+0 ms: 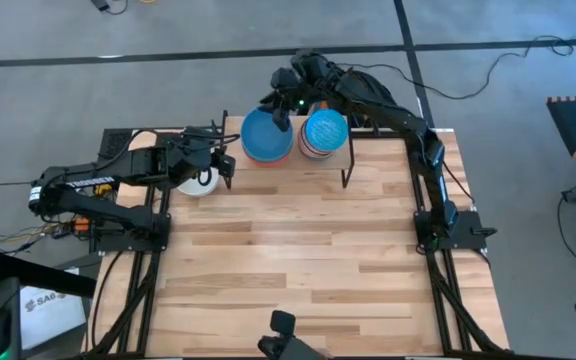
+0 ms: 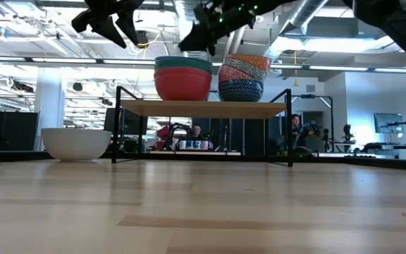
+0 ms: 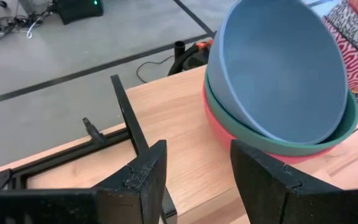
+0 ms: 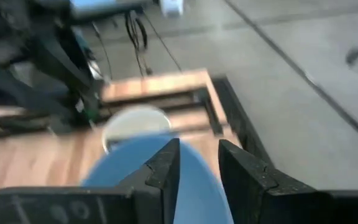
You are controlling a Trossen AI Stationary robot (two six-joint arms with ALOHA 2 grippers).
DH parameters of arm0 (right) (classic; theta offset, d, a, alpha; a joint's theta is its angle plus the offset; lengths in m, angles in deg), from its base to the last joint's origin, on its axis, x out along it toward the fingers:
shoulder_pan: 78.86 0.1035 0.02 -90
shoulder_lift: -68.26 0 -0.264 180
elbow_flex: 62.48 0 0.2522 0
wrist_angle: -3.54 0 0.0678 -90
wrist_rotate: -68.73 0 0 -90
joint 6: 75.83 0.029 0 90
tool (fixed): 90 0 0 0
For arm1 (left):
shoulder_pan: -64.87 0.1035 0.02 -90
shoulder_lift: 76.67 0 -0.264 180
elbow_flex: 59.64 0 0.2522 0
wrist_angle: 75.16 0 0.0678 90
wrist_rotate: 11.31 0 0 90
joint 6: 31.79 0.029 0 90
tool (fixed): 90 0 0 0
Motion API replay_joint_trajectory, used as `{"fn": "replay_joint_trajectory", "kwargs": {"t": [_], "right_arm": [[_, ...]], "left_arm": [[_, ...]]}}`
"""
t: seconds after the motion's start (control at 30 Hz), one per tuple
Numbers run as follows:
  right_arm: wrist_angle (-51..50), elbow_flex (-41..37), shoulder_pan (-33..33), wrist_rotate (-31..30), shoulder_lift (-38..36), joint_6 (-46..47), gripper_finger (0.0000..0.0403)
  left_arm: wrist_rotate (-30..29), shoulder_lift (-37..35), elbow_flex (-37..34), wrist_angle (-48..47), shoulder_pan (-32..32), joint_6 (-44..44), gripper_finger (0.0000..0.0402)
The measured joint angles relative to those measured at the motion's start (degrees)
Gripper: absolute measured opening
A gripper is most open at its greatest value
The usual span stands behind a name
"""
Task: Place and stack bowls onto a shelf
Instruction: Stack the blue bowl on top of the green bowl on the shelf
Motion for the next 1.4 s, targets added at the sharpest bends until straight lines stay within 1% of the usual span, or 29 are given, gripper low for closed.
{"fn": "replay_joint_trajectory", "kwargs": {"t": [0.1, 0.2, 0.27, 0.33, 0.53, 0.67, 0.77, 0.83, 1.17, 1.23, 1.4], "right_arm": [[2.8, 0.2, 0.1, 3.5, -0.9, 1.6, 0.0147], [7.0, 0.1, -0.4, 7.3, -0.8, 5.5, 0.0158], [9.8, 0.2, -0.7, 8.0, -0.2, 7.4, 0.0161], [10.5, 0.2, -0.7, 8.5, 0.8, 8.9, 0.0157], [12.7, -3.9, -0.2, 7.9, 0.9, 9.3, 0.0116], [12.9, -6.2, -0.1, 5.7, 0.9, 8.5, 0.0089], [12.3, -6.9, -0.3, 4.7, 0.9, 7.7, 0.0077], [12.4, -6.9, -0.2, 3.9, 1.0, 7.3, 0.0073], [12.0, -6.9, -0.3, 3.8, 0.9, 6.4, 0.0071], [11.9, -6.9, -0.3, 2.8, 0.9, 6.1, 0.0071], [10.1, -6.9, -0.3, 2.3, 0.9, 5.4, 0.0071]], "left_arm": [[0.0, 0.0, 0.0, -0.3, 0.2, 0.0, 0.0162], [0.1, 0.0, 0.0, -0.2, 0.6, 0.0, 0.0162], [0.1, 0.0, 0.0, -0.2, 0.6, 0.0, 0.0162], [0.1, 0.0, 0.0, -0.2, 0.6, -0.1, 0.0162], [0.3, 0.0, 0.0, -2.6, 0.6, -2.6, 0.0162], [1.1, 0.0, 0.0, -3.2, 0.6, -3.2, 0.0162], [1.4, 0.0, 0.0, -3.2, 0.6, -3.3, 0.0162], [1.4, 0.0, 0.0, -3.2, 0.6, -3.3, 0.0162], [2.3, 0.0, 0.0, -3.2, 0.6, -3.9, 0.0162], [2.3, 0.0, 0.0, -3.4, 0.6, -4.2, 0.0162], [3.0, 0.0, 0.0, -4.6, 0.6, -5.8, 0.0162]]}}
